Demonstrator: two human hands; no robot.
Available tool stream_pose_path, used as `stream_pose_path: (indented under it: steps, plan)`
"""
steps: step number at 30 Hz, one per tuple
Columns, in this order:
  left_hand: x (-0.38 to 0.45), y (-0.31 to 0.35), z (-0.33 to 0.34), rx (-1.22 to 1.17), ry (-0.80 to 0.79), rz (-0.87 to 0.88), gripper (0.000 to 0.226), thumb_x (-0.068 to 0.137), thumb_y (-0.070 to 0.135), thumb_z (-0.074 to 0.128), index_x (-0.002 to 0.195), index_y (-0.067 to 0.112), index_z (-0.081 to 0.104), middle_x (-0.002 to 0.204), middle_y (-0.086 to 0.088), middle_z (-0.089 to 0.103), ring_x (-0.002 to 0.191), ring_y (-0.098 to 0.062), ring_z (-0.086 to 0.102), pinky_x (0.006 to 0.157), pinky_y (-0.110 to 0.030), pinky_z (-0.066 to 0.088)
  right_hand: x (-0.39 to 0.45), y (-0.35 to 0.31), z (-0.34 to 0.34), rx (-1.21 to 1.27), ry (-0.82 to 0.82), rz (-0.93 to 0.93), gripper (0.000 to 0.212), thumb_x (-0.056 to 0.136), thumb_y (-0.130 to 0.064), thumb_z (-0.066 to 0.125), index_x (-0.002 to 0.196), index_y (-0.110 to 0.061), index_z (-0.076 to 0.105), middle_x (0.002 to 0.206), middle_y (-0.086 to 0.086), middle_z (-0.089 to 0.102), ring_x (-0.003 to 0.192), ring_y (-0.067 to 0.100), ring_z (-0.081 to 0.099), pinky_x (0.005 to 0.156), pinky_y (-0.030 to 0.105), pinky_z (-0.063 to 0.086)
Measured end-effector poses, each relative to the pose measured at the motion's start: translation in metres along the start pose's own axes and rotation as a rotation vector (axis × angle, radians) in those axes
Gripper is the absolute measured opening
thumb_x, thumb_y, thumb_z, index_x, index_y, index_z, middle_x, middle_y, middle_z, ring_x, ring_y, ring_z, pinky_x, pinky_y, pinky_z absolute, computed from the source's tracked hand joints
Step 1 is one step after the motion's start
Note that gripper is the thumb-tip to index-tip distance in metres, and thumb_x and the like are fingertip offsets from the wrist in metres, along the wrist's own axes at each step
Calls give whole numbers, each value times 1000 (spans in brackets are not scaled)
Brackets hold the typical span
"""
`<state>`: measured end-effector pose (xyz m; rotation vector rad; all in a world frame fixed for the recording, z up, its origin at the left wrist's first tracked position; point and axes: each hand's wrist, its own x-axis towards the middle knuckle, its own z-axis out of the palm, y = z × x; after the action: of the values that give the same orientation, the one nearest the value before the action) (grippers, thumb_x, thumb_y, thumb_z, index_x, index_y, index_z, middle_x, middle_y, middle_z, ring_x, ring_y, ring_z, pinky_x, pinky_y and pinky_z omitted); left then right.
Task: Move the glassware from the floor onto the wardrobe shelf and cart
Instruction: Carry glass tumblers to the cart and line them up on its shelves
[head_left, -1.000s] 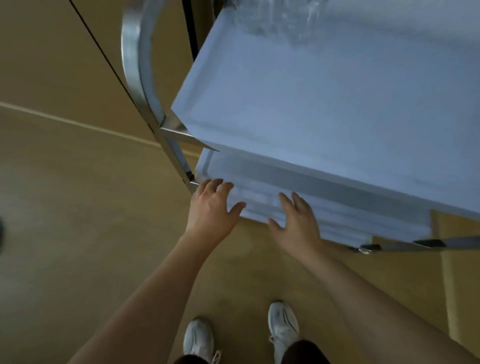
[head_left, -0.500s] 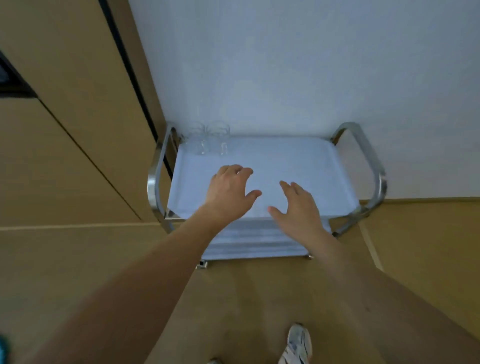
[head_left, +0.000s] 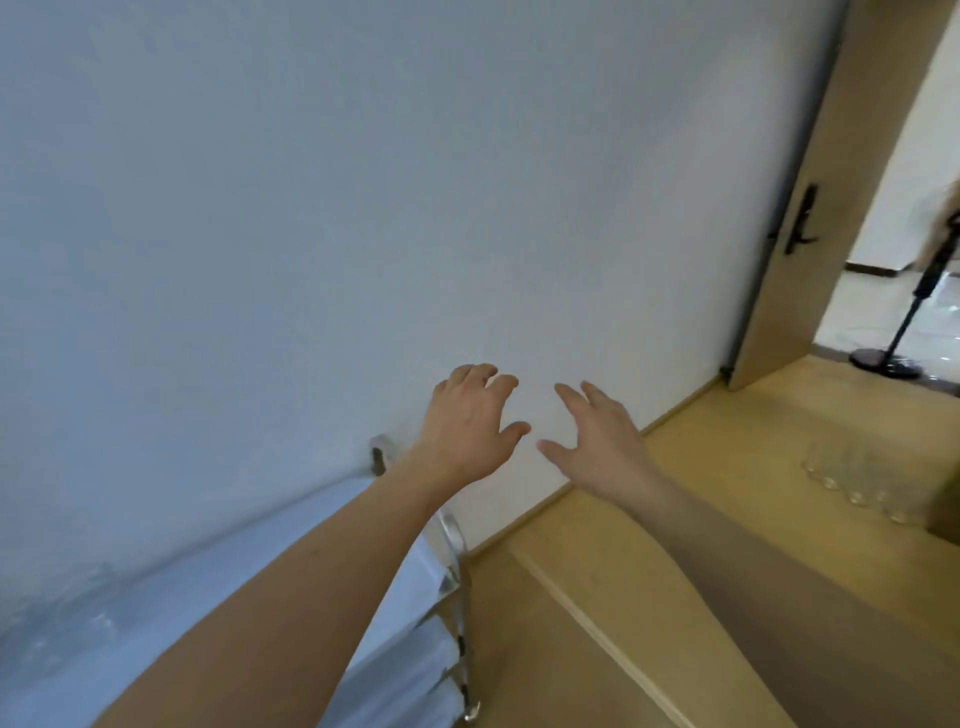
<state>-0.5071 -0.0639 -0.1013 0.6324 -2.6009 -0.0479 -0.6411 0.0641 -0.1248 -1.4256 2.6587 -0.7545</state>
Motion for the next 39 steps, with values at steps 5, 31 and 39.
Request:
stream_pose_path:
  steps: [5,31,39]
  plan:
    - [98,97,27,-106,18,160,58,94,48,61,144,21,48,155,-9,40,145,-27,31,117,-44,31,11,117,-81,-36,149,153,81,92,-56,58,158,-29,21,166,7,17,151,30,19,121,44,25]
    - [461,404,261,-533,-249,772,61,93,49,63,146,24,46,150,-2,46,140,-22,35,116,-39,33,129,464,-229,-211,424,789,71,90,-52,65,151,-31,36,159,-1,35,143,24,35,114,43,36]
    - [515,519,310,-626,-320,952,55,92,43,66,141,22,51,145,-2,50,136,-23,38,112,-39,36,122,568,-264,-268,439,1010,74,90,-57,60,153,-32,31,161,-3,32,145,23,32,117,42,31]
